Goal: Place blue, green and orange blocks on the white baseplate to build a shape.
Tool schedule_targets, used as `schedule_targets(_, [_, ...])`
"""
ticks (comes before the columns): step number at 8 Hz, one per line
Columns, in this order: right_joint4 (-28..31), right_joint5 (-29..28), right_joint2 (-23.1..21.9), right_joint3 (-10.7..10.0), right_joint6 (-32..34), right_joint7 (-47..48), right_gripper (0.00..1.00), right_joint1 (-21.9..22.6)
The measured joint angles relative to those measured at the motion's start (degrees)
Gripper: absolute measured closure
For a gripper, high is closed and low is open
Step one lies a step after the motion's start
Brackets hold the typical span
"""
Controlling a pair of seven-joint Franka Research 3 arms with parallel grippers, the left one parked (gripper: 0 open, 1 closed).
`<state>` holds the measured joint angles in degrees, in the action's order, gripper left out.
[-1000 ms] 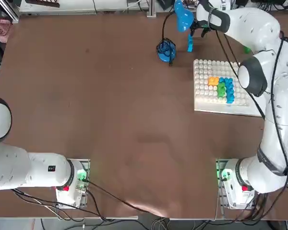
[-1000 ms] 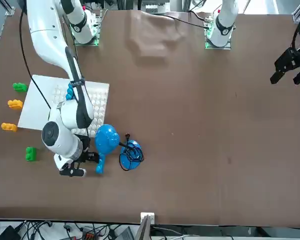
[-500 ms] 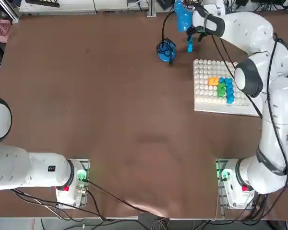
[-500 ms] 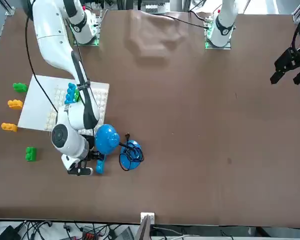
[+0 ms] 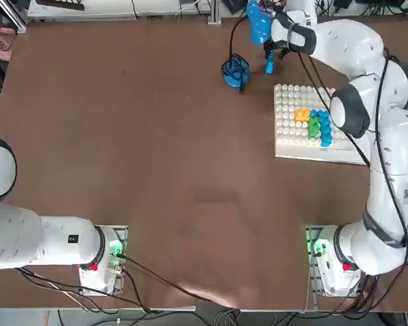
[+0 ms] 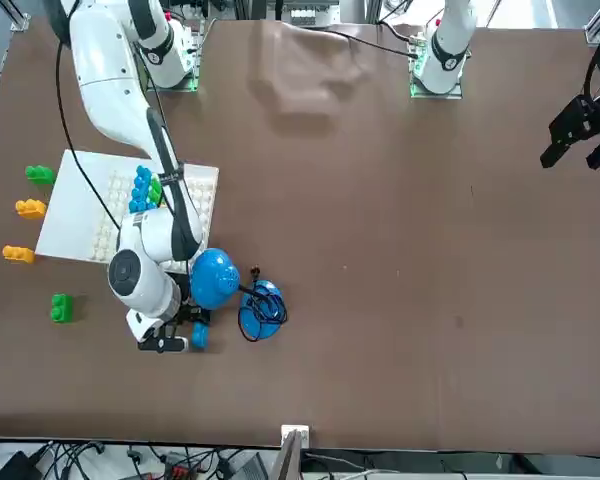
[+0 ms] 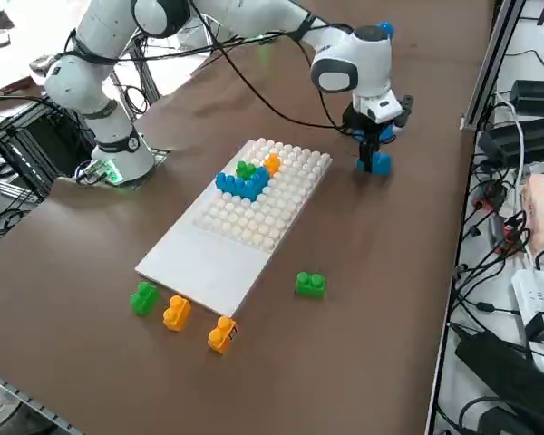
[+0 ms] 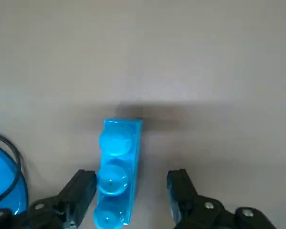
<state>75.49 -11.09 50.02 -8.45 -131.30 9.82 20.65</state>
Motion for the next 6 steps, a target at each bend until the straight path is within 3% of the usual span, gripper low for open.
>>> schedule_targets(2, [0.0, 0.0, 0.0, 0.0, -0.2, 0.0, 0.15, 0.0])
schedule_targets(6, [0.0, 0.0, 0.0, -0.1, -0.2, 0.0, 0.13, 0.0])
